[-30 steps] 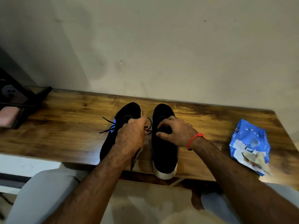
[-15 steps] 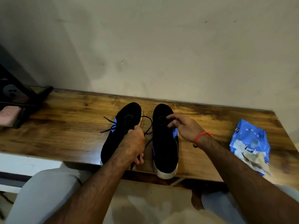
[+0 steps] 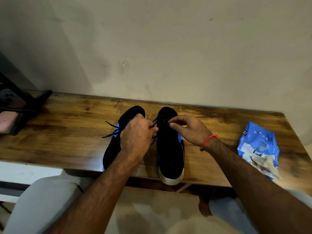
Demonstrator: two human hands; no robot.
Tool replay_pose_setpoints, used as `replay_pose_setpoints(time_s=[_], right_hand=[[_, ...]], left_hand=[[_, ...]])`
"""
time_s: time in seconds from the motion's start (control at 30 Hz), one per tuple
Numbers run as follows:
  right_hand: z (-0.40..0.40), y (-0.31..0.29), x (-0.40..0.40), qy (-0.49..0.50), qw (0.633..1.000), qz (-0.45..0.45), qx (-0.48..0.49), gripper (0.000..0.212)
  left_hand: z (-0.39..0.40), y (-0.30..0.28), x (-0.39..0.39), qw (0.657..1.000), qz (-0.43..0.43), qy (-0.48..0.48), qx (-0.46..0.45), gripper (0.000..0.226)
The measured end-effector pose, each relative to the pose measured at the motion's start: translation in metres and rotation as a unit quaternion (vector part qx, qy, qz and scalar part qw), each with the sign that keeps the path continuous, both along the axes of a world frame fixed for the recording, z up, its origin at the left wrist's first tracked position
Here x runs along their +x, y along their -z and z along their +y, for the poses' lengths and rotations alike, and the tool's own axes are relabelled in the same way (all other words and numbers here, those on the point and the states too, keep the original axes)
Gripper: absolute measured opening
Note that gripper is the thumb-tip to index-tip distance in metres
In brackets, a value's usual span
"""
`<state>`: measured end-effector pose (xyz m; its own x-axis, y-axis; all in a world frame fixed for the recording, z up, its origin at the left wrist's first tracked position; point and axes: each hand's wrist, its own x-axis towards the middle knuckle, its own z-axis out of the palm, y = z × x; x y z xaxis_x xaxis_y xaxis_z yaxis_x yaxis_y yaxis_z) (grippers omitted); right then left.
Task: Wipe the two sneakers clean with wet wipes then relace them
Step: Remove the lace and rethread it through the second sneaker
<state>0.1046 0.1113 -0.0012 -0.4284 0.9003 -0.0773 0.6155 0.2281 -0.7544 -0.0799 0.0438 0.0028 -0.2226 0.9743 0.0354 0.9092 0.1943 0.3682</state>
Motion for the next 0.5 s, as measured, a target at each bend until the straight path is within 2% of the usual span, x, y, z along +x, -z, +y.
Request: replay_pose_setpoints(time_s=[0.03, 0.07, 0.1, 0.13, 0.17, 0.2, 0.23, 0.33, 0.5], right_hand=[[-0.001, -0.001, -0.001, -0.019, 0.999, 0.025, -0.011, 0.02], [-0.003, -0.003, -0.003, -0.039, 0.997, 0.059, -0.03, 0.021], [-0.005, -0.003, -0.005, -0.057, 0.993, 0.09, -0.048, 0.023], [-0.007, -0.004, -0.007, -0.072, 0.989, 0.113, -0.055, 0.024], [-0.008, -0.004, -0.009, -0.078, 0.987, 0.127, -0.053, 0.024], [-0.008, -0.004, -0.01, -0.073, 0.986, 0.138, -0.052, 0.023], [-0.007, -0.005, -0.011, -0.06, 0.985, 0.151, -0.055, 0.021], [-0.003, -0.007, -0.009, -0.021, 0.974, 0.206, -0.095, 0.013], [0.0, -0.008, -0.006, 0.056, 0.953, 0.27, -0.122, 0.006]], left_hand=[[-0.001, -0.008, 0.001, 0.999, -0.033, 0.003, 0.042, 0.019], [-0.001, -0.014, 0.001, 0.991, -0.118, 0.0, 0.064, 0.015], [0.002, -0.017, 0.002, 0.968, -0.244, -0.01, 0.063, 0.013], [0.004, -0.019, 0.004, 0.927, -0.372, -0.025, 0.049, 0.012], [0.005, -0.02, 0.006, 0.883, -0.465, -0.045, 0.038, 0.012], [0.006, -0.021, 0.007, 0.852, -0.518, -0.06, 0.043, 0.013], [0.007, -0.021, 0.008, 0.836, -0.541, -0.072, 0.058, 0.015], [0.009, -0.02, 0.006, 0.815, -0.563, -0.096, 0.1, 0.019], [0.012, -0.021, 0.003, 0.758, -0.619, -0.151, 0.141, 0.013]])
